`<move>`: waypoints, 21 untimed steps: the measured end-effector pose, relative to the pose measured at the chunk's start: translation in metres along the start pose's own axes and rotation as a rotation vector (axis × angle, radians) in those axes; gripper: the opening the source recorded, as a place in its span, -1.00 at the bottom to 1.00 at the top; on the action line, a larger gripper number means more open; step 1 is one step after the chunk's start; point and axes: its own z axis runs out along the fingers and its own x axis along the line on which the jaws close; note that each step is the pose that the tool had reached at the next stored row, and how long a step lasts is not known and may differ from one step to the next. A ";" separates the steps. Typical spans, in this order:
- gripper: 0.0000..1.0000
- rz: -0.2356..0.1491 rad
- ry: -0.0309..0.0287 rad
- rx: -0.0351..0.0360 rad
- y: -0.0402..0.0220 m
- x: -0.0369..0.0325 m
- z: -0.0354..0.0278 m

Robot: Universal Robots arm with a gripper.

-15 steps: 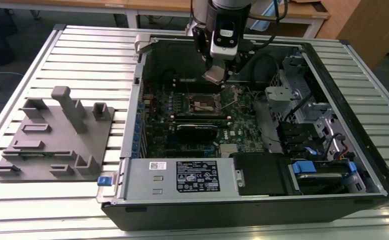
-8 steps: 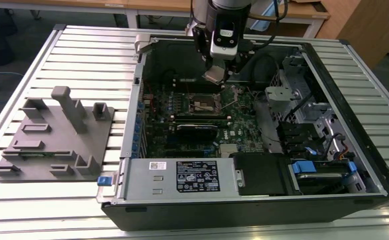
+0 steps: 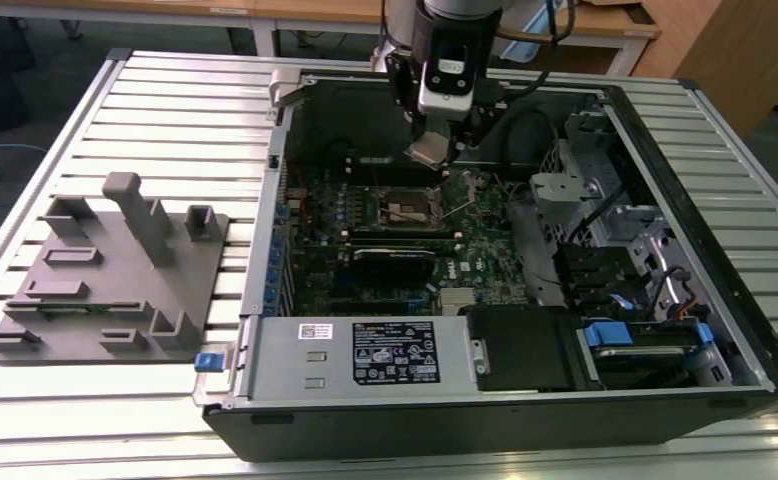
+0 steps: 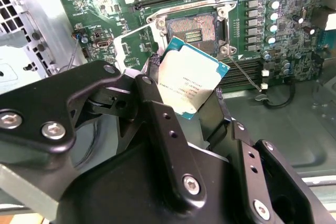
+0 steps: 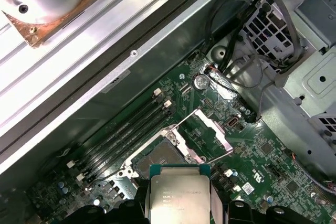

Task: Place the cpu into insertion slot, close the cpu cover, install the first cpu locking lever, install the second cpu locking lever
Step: 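Place the cpu into insertion slot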

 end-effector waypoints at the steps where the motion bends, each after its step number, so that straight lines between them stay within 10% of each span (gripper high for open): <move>1: 0.08 0.009 -0.0008 -0.0002 0.0000 0.0000 0.0002; 21: 0.08 0.114 -0.0102 -0.0017 -0.0002 0.0000 0.0016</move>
